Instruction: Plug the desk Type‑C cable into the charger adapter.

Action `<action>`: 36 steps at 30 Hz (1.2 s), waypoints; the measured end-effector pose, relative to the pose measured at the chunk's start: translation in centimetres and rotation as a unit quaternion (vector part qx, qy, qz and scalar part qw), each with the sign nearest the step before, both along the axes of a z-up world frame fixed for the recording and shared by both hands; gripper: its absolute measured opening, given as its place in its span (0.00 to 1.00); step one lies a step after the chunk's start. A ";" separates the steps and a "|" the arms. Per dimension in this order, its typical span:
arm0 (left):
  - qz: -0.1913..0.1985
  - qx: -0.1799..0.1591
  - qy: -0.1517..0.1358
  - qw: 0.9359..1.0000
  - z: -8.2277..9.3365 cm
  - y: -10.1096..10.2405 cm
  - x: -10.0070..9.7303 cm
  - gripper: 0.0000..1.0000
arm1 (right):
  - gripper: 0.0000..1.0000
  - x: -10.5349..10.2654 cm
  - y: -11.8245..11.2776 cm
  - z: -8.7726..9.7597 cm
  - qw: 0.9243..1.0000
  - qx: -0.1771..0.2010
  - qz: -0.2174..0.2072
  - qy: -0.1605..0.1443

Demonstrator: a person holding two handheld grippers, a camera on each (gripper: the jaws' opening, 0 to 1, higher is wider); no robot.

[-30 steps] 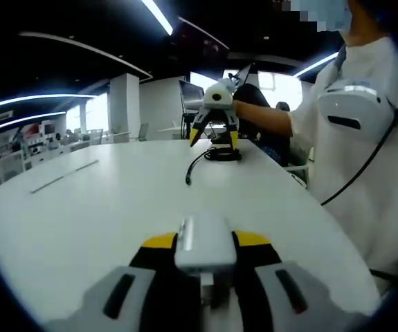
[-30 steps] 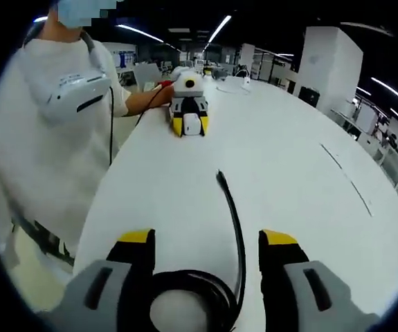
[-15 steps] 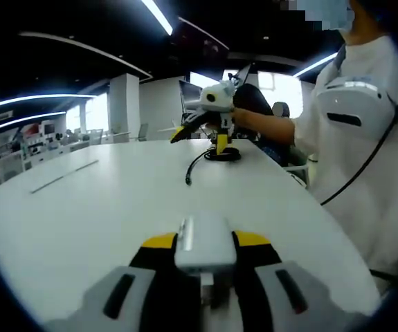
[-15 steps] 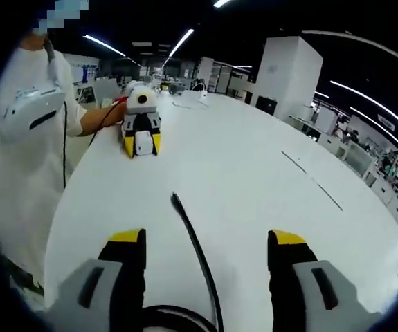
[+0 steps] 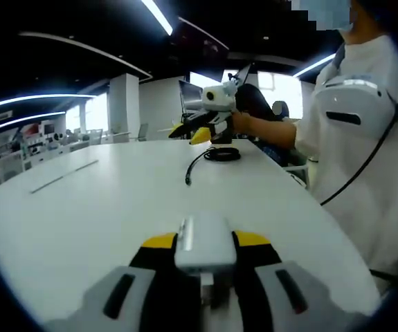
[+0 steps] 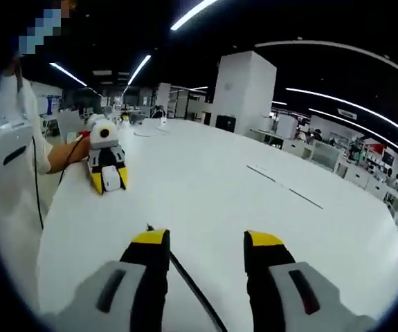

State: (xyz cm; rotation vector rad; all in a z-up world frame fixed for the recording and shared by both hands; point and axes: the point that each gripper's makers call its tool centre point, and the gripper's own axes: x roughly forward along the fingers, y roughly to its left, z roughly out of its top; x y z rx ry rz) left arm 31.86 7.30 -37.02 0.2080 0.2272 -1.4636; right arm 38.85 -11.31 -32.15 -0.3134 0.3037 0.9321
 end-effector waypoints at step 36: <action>-0.002 0.000 0.001 1.000 0.0 -0.1 -0.2 0.30 | 0.21 -3.0 4.6 -5.3 0.979 -0.101 0.162 0.073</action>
